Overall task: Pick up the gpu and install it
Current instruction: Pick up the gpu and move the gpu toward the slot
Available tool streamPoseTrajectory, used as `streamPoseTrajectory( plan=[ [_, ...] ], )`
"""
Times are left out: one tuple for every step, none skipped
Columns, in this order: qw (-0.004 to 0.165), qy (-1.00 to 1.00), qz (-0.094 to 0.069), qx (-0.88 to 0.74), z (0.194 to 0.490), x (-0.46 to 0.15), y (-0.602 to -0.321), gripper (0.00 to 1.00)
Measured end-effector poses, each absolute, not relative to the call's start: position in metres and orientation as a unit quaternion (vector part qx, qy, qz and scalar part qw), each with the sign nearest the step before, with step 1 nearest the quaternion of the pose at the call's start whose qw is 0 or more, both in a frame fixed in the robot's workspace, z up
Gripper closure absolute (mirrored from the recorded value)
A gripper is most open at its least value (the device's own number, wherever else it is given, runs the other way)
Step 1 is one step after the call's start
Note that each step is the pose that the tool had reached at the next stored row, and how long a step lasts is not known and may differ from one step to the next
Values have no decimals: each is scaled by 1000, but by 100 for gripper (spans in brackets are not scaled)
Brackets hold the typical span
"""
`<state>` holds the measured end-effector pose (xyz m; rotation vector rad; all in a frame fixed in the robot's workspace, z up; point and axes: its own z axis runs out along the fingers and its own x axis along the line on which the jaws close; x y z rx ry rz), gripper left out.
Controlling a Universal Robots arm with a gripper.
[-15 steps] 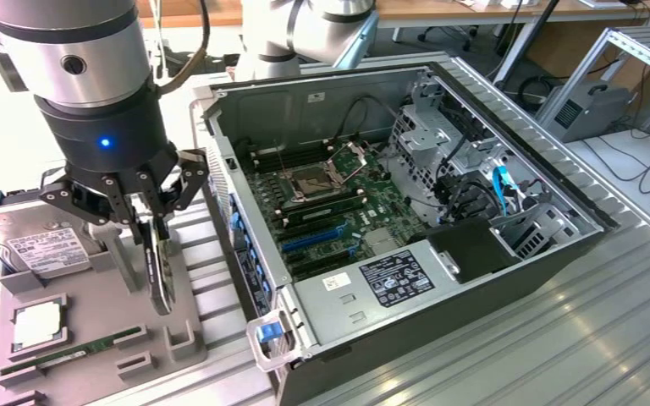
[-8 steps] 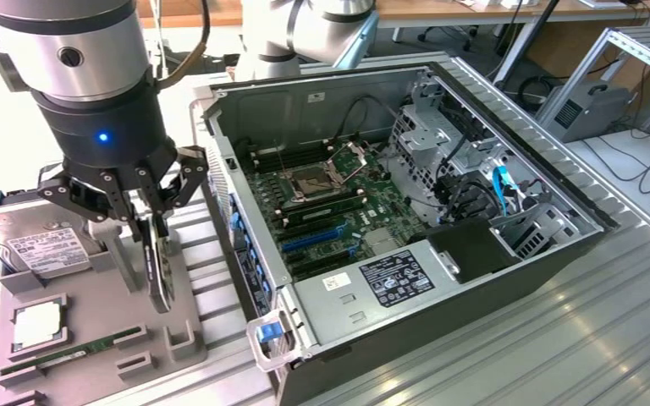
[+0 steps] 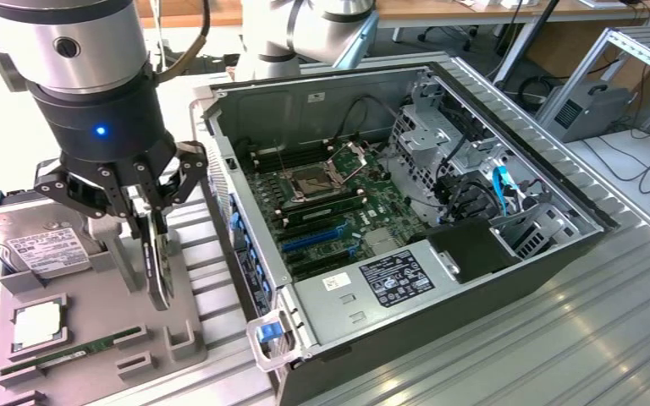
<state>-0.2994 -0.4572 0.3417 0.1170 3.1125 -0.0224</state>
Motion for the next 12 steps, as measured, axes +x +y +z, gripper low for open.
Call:
streamPoseTrajectory(
  plan=[
    [13, 999, -7, 38, 342, -299, -457, 73],
    [13, 999, -7, 38, 343, -299, -457, 73],
    [13, 999, -7, 38, 344, -299, -457, 73],
    [13, 999, -7, 38, 344, -299, -457, 73],
    [13, 999, -7, 38, 345, -299, -457, 73],
    [13, 999, -7, 38, 346, -299, -457, 73],
    [13, 999, -7, 38, 347, -299, -457, 73],
    [13, 999, -7, 38, 348, -299, -457, 73],
    [13, 999, -7, 38, 348, -299, -457, 73],
    [13, 999, -7, 38, 349, -299, -457, 73],
    [13, 999, -7, 38, 350, -299, -457, 73],
    [13, 999, -7, 38, 350, -299, -457, 73]
  ],
)
